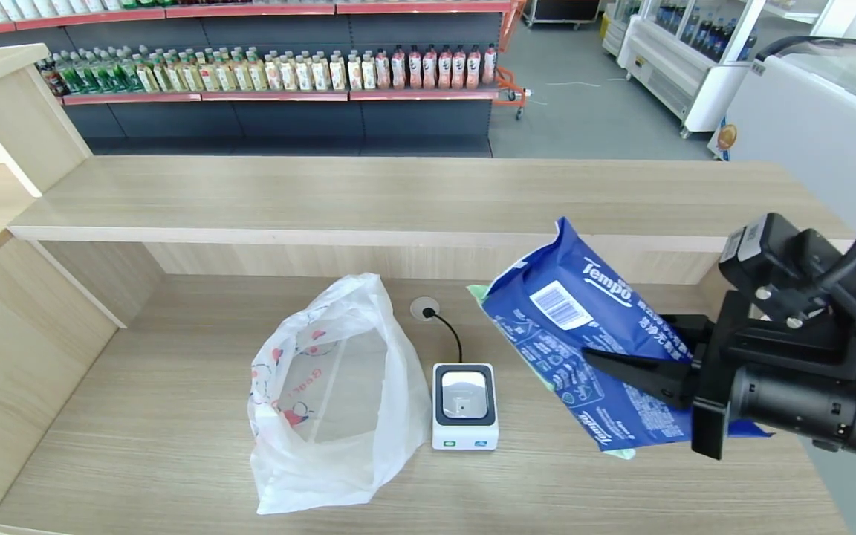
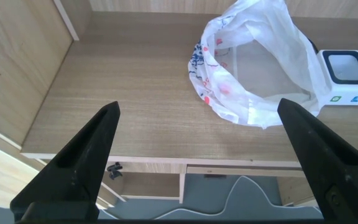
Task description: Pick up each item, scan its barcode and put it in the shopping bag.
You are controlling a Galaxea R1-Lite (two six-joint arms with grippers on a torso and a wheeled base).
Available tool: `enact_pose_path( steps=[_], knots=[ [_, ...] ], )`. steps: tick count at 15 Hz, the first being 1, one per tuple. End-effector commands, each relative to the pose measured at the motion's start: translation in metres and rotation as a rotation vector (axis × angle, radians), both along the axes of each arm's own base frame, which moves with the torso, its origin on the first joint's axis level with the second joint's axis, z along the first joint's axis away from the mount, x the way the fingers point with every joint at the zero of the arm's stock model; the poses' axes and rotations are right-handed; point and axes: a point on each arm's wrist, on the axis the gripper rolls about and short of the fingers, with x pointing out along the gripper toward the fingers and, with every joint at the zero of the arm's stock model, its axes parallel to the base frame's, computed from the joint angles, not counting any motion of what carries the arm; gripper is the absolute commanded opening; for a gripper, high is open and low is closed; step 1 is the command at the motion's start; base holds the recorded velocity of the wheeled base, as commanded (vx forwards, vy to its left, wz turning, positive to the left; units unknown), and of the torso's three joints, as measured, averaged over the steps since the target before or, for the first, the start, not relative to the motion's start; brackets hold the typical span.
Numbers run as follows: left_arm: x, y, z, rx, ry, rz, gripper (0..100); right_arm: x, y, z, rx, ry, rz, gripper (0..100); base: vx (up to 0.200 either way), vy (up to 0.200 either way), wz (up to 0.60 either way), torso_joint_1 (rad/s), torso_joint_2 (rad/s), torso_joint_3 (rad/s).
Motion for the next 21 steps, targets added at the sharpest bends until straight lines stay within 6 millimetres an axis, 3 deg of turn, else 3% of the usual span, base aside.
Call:
enact_pose_path(
  steps=[1,7,11,15,17,21],
  knots=[
    [0.000,0.000,0.000,0.000,0.000,0.001,100,-0.006,-0.016,0.012,0.015,-0.029,-0.042,0,0.000,0.000,0.00,0.000,0.00,0.000],
    [0.000,0.000,0.000,0.000,0.000,0.001,100,-0.013,-0.029,0.020,-0.021,-0.104,-0.064,0,0.000,0.000,0.00,0.000,0.00,0.000],
    [0.000,0.000,0.000,0.000,0.000,0.001,100,-0.014,-0.028,0.020,-0.043,-0.126,-0.053,0,0.000,0.000,0.60,0.004,0.00,0.001],
    [0.000,0.000,0.000,0.000,0.000,0.001,100,-0.011,-0.029,0.008,-0.111,-0.126,-0.056,0,0.000,0.000,0.45,0.004,0.00,0.001],
    [0.000,0.000,0.000,0.000,0.000,0.001,100,-0.003,-0.029,0.003,-0.147,-0.132,-0.067,0,0.000,0.000,0.00,0.000,0.00,0.000],
    [0.000,0.000,0.000,0.000,0.000,0.001,100,0.028,-0.057,-0.020,-0.325,-0.293,-0.219,0,0.000,0.000,0.00,0.000,0.00,0.000]
  ],
)
